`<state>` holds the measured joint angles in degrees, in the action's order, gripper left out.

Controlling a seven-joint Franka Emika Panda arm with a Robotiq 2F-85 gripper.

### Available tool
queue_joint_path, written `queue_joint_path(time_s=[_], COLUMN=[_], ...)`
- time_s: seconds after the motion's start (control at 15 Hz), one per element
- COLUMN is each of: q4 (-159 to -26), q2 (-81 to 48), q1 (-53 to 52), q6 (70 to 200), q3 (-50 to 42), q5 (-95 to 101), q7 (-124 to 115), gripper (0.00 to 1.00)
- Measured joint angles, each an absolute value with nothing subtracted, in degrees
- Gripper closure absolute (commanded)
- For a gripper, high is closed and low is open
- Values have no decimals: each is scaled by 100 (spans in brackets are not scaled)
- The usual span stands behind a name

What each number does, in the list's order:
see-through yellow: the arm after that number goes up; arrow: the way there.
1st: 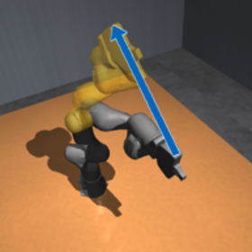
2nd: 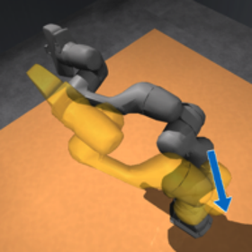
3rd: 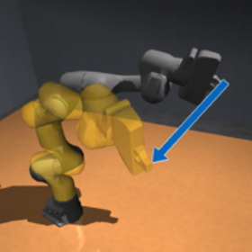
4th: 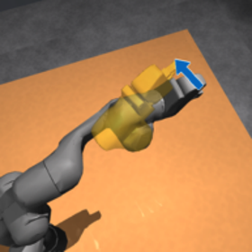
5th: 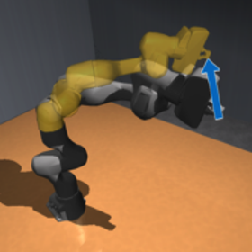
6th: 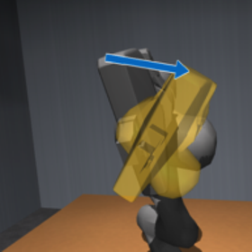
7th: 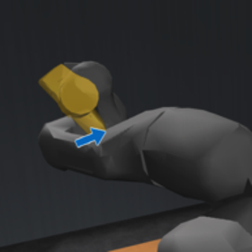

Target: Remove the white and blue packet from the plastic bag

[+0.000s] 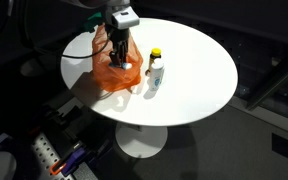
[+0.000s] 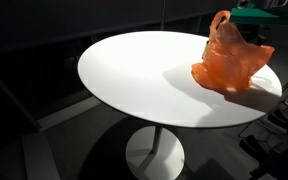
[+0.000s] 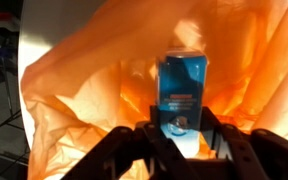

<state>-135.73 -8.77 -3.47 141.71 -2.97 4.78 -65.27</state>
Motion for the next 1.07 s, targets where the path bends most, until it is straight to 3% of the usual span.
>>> queue_joint_path(time_s=[1.07], q4=[-13720], q2=[744], q1=[-128], q6=[13228], q3=[-113], q5=[449], q7=[-5478], gripper=[81])
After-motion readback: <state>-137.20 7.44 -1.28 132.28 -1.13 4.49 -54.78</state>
